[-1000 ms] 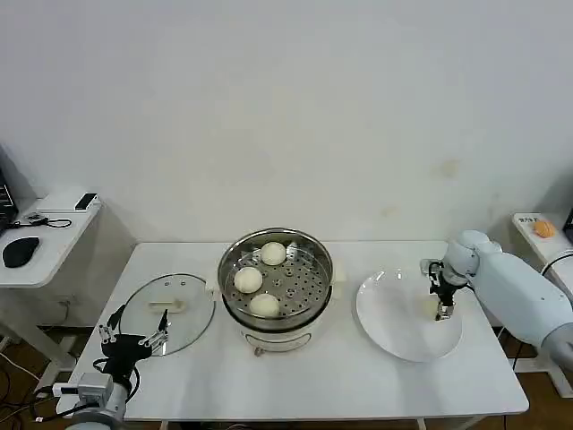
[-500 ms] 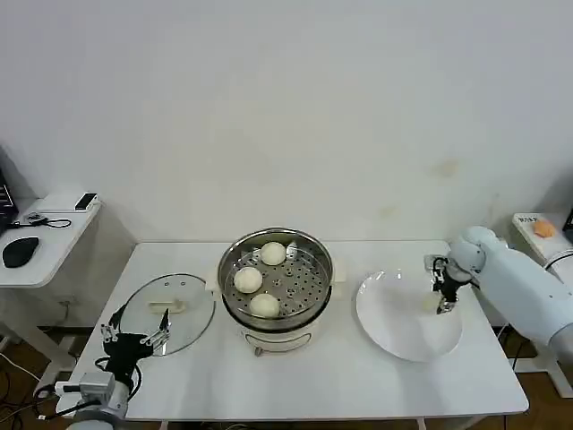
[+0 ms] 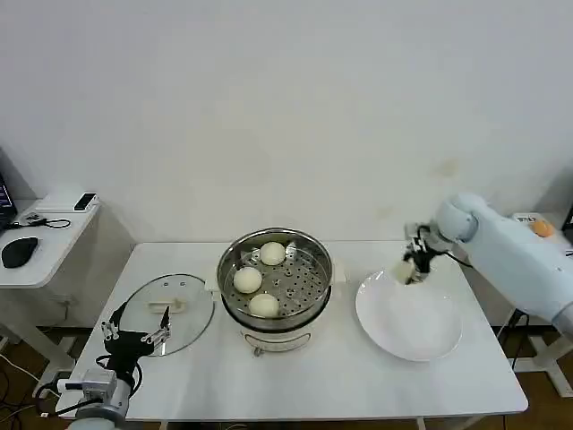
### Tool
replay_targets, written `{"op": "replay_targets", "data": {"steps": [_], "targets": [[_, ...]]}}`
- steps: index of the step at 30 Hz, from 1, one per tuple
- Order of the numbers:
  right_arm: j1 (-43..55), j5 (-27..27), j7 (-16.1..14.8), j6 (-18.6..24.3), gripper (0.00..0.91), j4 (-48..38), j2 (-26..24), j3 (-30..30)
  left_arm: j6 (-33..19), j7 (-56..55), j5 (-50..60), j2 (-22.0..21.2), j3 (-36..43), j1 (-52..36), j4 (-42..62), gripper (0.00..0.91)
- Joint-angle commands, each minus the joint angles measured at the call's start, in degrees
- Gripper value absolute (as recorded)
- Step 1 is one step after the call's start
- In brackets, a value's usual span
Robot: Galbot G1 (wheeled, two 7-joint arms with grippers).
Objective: Take steamed baozi put them in steamer then cover it.
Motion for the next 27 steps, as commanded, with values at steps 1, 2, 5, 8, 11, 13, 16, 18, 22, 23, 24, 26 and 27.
{"op": "replay_targets", "data": {"steps": [1, 2, 5, 8, 11, 13, 16, 18, 22, 23, 24, 26, 27], "targets": [[14.3, 14.8, -0.2, -4.3, 0.665, 3.4, 7.2, -8.7, -0.1, -0.1, 0.4, 0.2, -0.1, -0.1, -0.3, 0.907], [14.8, 16.6, -0.1, -4.6, 0.665, 3.2, 7.8, -9.0, -0.1, -0.1, 0.4, 0.2, -0.2, -0.2, -0.3, 0.907], [17.1, 22.2, 0.3, -7.1, 0.665, 2.2, 11.0, -11.0, -0.1, -0.1, 0.5, 0.2, -0.3, -0.4, -0.6, 0.907], [19.2, 25.7, 0.5, -8.6, 0.665, 1.4, 13.8, -12.5, -0.1, -0.2, 0.4, 0.0, -0.2, -0.5, -1.1, 0.907], [21.1, 29.1, 0.8, -9.8, 0.665, 0.9, 16.4, -14.4, -0.1, -0.1, 0.5, 0.1, 0.3, -0.4, -1.4, 0.907], [21.6, 29.8, 0.8, -10.1, 0.665, 1.0, 17.2, -15.1, -0.1, -0.1, 0.7, -0.1, 0.5, -0.6, -1.5, 0.907], [22.8, 31.3, 1.0, -10.6, 0.665, 0.8, 19.3, -17.5, -0.1, -0.3, 0.8, -0.3, 0.7, -0.5, -2.0, 0.907], [23.4, 31.6, 1.3, -10.9, 0.665, 0.5, 20.7, -19.6, -0.1, -0.3, 0.8, -0.2, 0.8, -0.4, -2.3, 0.907], [22.7, 32.0, 1.3, -11.5, 0.665, 0.7, 21.8, -23.4, -0.1, -0.4, 0.8, -0.4, 0.4, -0.4, -2.7, 0.907], [22.2, 31.8, 1.4, -11.6, 0.665, 0.6, 22.0, -24.2, -0.1, -0.4, 0.7, -0.6, 0.4, -0.4, -3.0, 0.907], [21.7, 31.4, 1.5, -11.7, 0.665, 0.2, 22.4, -24.7, -0.1, -0.4, 0.7, -0.7, 0.4, -0.4, -3.2, 0.907], [20.9, 30.5, 1.6, -11.7, 0.665, -1.6, 23.4, -25.4, -0.1, -0.4, 0.8, -1.0, 0.6, -0.4, -3.6, 0.907], [20.7, 30.1, 1.6, -11.7, 0.665, -2.6, 24.0, -25.7, -0.1, -0.4, 0.9, -1.2, 0.6, -0.4, -4.0, 0.907]]}}
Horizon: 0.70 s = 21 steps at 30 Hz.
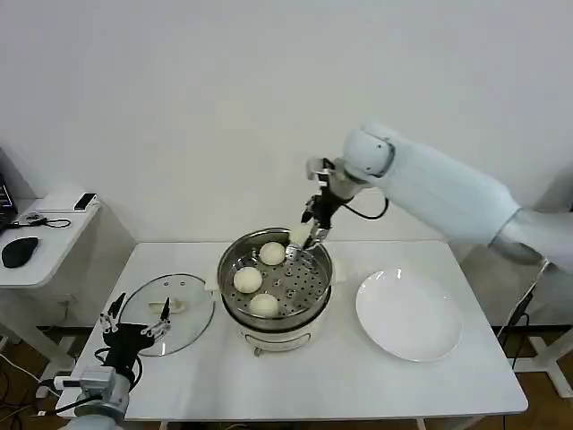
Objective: Take steamed baozi put them in steamer then cover it.
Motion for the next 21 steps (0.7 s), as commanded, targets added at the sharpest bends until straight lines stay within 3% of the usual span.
{"op": "replay_targets", "data": {"steps": [1, 21], "targets": [[1.0, 2.8, 0.1, -1.6, 0.665, -4.2, 6.5, -8.3, 0.0, 0.1, 0.2, -0.4, 0.3, 0.2, -1.5, 0.907], [-2.9, -3.0, 0.4, -1.0, 0.665, -5.4, 6.8, -10.9, 0.0, 0.0, -0.2, -0.6, -0.3, 0.0, -1.4, 0.907]]}}
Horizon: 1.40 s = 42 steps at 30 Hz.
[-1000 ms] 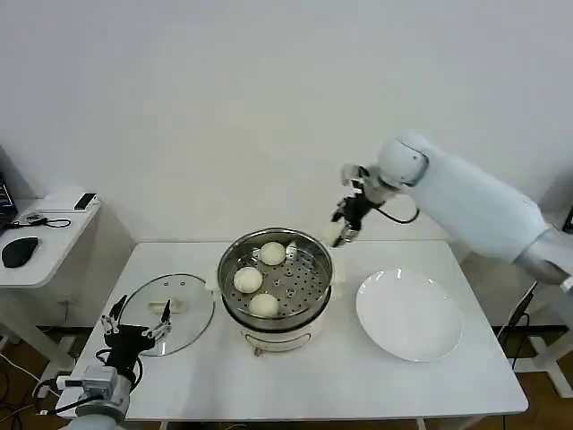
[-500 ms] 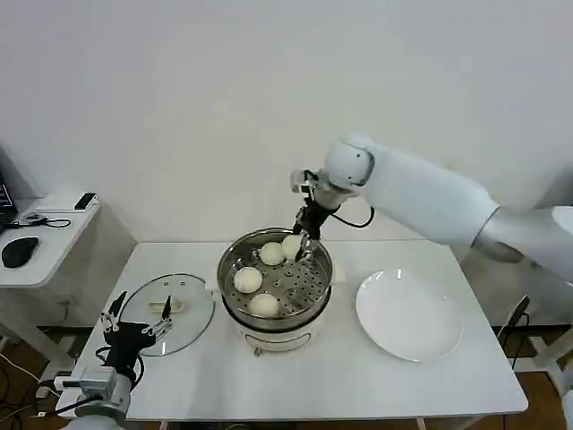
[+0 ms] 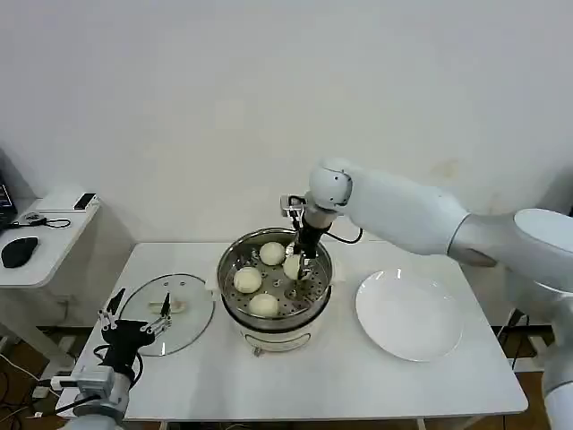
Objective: Take steamed baozi put them in steamer then cover it.
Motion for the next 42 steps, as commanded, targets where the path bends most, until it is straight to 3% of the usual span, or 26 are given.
{"op": "replay_targets", "data": {"steps": [1, 6, 7, 8, 16, 21, 26, 28, 31, 34, 36, 39, 42], "targets": [[-1.1, -2.0, 0.4, 0.1, 0.665, -1.3, 0.9, -2.0, 0.0, 0.0, 0.0, 0.0, 0.0, 0.0, 0.2, 0.907], [-1.6, -2.3, 1.4, 0.1, 0.665, -1.5, 1.0, -1.9, -0.1, 0.0, 0.0, 0.0, 0.1, -0.2, 0.8, 0.907], [-1.7, -2.2, 1.7, 0.1, 0.725, -1.6, 1.1, -1.7, -0.1, 0.0, 0.0, 0.0, 0.1, -0.2, 0.8, 0.907], [-1.9, -1.8, 2.0, 0.1, 0.907, -1.9, 1.2, -1.4, -0.1, 0.0, -0.1, 0.0, 0.1, -0.2, 0.8, 0.907], [-1.3, -1.3, 2.6, -0.2, 0.907, -0.7, 0.5, 0.5, -0.1, 0.0, -0.1, 0.0, 0.0, 0.0, 0.5, 0.907], [1.6, 0.0, 2.4, -0.1, 0.907, 5.3, -4.6, 1.5, -0.1, 0.1, 0.0, -0.3, -0.4, -0.2, 0.5, 0.907], [2.8, 2.4, 3.7, 1.5, 0.907, 11.5, -13.4, 10.8, 0.0, 0.3, 0.0, -1.0, -0.3, -0.5, -0.1, 0.907], [1.0, 3.4, 6.5, 2.8, 0.907, 13.0, -16.4, 16.4, 0.0, 0.3, 0.1, -1.5, -0.3, -0.8, -0.3, 0.907], [-2.4, 5.2, 15.8, 8.0, 0.907, 16.3, -20.5, 22.9, -0.2, 0.0, 0.1, -1.9, 0.0, -1.0, 0.1, 0.907], [-6.5, 11.2, 25.8, 9.7, 0.907, 20.5, -24.6, 30.2, -0.9, -0.6, 0.5, -2.2, 0.3, -0.7, 0.6, 0.907], [-10.7, 13.5, 32.2, 15.0, 0.907, 22.3, -27.6, 34.2, -1.4, -1.0, 1.0, -2.4, 0.4, -0.2, 0.7, 0.907], [-18.8, 12.7, 36.4, 17.8, 0.907, 26.2, -31.7, 42.6, -2.1, -1.1, 1.8, -2.8, 0.2, 0.5, 0.4, 0.907], [-29.2, 13.6, 43.5, 19.4, 0.907, 32.0, -36.0, 50.8, -2.7, -1.6, 2.2, -3.2, 0.0, 1.1, 0.3, 0.907]]}}
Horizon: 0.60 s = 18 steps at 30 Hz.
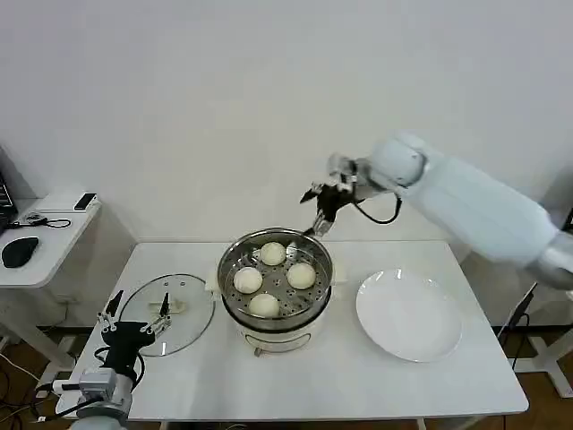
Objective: Take steamed baozi put them in steamer then cover it.
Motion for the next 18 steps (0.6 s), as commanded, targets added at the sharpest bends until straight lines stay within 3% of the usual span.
{"op": "replay_targets", "data": {"steps": [1, 4, 7, 10, 12, 15, 18], "targets": [[-30.2, 6.9, 26.0, 9.7, 0.907, 19.2, -18.8, 36.5, -1.6, -0.8, 1.0, -0.7, -0.4, 1.3, -0.4, 0.907], [-42.7, 7.3, 28.5, 10.9, 0.907, 23.0, -20.0, 47.7, -2.3, -1.4, 0.7, -0.4, -0.9, 2.5, -2.0, 0.907], [-61.7, 10.2, 33.0, 11.6, 0.907, 29.2, -18.1, 64.8, -2.3, -1.8, 0.9, -0.4, -1.2, 2.7, -2.6, 0.907], [-76.5, 11.8, 39.2, 13.6, 0.907, 34.0, -14.9, 72.9, -2.2, -1.7, 1.6, -0.5, -0.9, 3.0, -3.3, 0.907], [-85.1, 11.6, 41.1, 14.2, 0.907, 36.4, -11.1, 78.6, -2.2, -1.3, 2.5, -0.5, -0.6, 3.3, -3.8, 0.907], [-94.9, 9.4, 41.4, 16.8, 0.907, 38.4, -3.0, 84.9, -2.4, -1.4, 3.6, 0.0, -0.5, 3.9, -3.5, 0.907], [-102.2, 9.1, 41.0, 20.2, 0.907, 38.9, 1.8, 88.5, -2.8, -1.7, 4.7, 1.0, -0.3, 4.0, -2.4, 0.907]]}}
